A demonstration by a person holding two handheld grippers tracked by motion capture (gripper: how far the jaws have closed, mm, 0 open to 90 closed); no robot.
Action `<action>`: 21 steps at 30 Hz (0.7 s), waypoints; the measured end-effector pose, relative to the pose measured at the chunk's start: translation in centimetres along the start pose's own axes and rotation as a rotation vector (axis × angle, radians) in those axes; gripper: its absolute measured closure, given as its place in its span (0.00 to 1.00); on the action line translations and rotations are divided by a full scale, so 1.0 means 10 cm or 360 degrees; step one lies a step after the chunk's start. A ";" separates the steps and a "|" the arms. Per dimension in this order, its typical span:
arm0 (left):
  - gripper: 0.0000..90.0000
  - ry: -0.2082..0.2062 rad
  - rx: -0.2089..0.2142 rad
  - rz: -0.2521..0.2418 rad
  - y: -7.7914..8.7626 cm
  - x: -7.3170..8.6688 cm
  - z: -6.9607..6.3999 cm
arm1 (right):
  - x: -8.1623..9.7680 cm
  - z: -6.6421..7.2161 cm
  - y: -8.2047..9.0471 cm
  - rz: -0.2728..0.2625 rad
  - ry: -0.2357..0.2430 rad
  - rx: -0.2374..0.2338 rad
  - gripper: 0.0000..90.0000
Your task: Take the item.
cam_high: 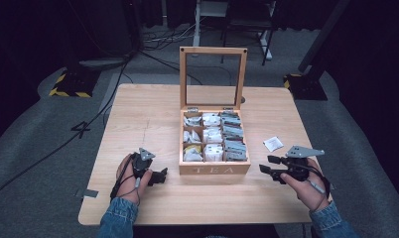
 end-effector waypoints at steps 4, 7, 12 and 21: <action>0.00 -0.0008 0.0003 -0.0001 0.00 -0.01 0.00 | 0.14 0.01 -0.13 0.0072 0.0024 -0.0032 0.46; 0.00 -0.0014 0.0008 -0.0001 -0.01 -0.01 0.01 | 0.20 -0.01 -0.19 0.0107 0.0035 -0.0038 0.43; 0.00 -0.0029 0.0013 -0.0001 -0.01 -0.02 0.01 | 0.32 -0.05 -0.30 0.0155 0.0041 -0.0051 0.40; 0.00 -0.0028 0.0021 -0.0002 -0.02 -0.02 0.01 | 0.45 -0.06 -0.49 0.0208 0.0112 -0.0053 0.30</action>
Point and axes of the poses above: each handheld gripper's, and its own axes: y roughly backward along the jaws, x roughly out of its underside, z roughly to its left, the point moved 10 cm from there along -y, roughly forward along the jaws, and after that the axes turned 9 degrees about -x, right-handed, at the moved point
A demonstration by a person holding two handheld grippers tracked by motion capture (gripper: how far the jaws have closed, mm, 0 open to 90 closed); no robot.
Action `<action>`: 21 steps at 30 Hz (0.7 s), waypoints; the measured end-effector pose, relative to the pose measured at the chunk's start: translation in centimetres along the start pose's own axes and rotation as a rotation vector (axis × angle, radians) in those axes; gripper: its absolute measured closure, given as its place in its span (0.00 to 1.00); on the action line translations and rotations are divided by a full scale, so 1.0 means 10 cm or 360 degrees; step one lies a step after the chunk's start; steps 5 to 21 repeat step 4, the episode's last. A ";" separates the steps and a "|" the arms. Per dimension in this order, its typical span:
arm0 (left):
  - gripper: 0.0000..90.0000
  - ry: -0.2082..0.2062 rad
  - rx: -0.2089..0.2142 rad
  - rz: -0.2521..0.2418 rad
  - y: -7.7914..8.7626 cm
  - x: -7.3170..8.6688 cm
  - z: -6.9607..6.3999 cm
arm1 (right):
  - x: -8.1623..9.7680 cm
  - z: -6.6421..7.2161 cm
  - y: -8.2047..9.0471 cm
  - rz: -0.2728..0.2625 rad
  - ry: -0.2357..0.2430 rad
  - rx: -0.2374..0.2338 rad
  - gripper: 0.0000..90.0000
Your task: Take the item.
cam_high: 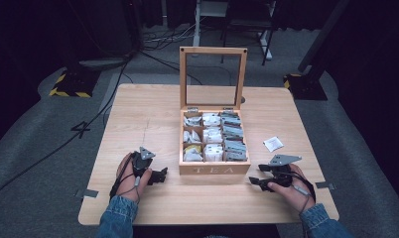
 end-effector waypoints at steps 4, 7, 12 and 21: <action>0.00 -0.0008 0.0002 -0.0002 -0.01 -0.01 0.01 | 0.01 0.02 -0.08 0.0024 0.0154 0.0028 0.17; 0.00 -0.0008 0.0002 -0.0002 -0.01 -0.01 0.01 | 0.01 0.02 -0.08 0.0024 0.0154 0.0028 0.17; 0.00 -0.0008 0.0002 -0.0002 -0.01 -0.01 0.01 | 0.01 0.02 -0.08 0.0024 0.0154 0.0028 0.17; 0.00 -0.0008 0.0002 -0.0002 -0.01 -0.01 0.01 | 0.01 0.02 -0.08 0.0024 0.0154 0.0028 0.17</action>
Point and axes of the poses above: each handheld gripper's, and its own axes: y roughly backward along the jaws, x roughly out of its underside, z roughly to its left, the point moved 10 cm from there along -y, roughly forward along the jaws, and after that the axes turned 9 degrees about -x, right-handed, at the moved point
